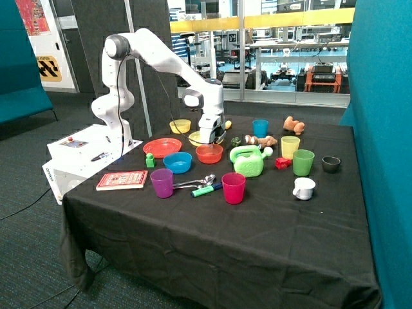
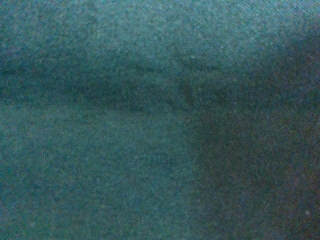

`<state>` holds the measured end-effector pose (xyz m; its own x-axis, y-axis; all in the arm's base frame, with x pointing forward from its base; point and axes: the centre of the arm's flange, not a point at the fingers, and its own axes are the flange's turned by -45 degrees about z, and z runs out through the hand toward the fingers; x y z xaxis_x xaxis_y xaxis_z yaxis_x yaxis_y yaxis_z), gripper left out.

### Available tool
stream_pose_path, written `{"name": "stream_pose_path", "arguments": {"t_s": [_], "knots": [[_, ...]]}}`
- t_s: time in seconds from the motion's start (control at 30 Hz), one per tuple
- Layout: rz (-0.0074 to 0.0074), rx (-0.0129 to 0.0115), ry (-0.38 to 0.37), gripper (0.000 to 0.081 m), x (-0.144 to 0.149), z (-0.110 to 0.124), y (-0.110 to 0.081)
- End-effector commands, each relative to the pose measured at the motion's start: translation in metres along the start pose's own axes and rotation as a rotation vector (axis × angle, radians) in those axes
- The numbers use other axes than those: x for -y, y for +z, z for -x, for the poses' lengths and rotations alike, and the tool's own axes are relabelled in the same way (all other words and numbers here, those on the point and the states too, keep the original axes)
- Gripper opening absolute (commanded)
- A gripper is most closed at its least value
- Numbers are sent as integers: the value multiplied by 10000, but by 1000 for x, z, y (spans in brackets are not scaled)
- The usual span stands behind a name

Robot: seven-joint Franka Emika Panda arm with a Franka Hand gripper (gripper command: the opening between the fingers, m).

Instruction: Place the bowls on the appropriate plate

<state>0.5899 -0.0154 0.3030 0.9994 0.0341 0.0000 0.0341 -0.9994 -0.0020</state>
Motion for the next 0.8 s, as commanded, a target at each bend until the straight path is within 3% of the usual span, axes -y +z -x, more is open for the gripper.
{"name": "stream_pose_path", "arguments": {"t_s": [0.0,0.13,0.3,0.77], "knots": [[20,0,32,96,0,0,3],[20,0,42,91,-1,1,5],[20,0,83,4,-1,2,7],[20,0,50,0,-1,4,7]]}}
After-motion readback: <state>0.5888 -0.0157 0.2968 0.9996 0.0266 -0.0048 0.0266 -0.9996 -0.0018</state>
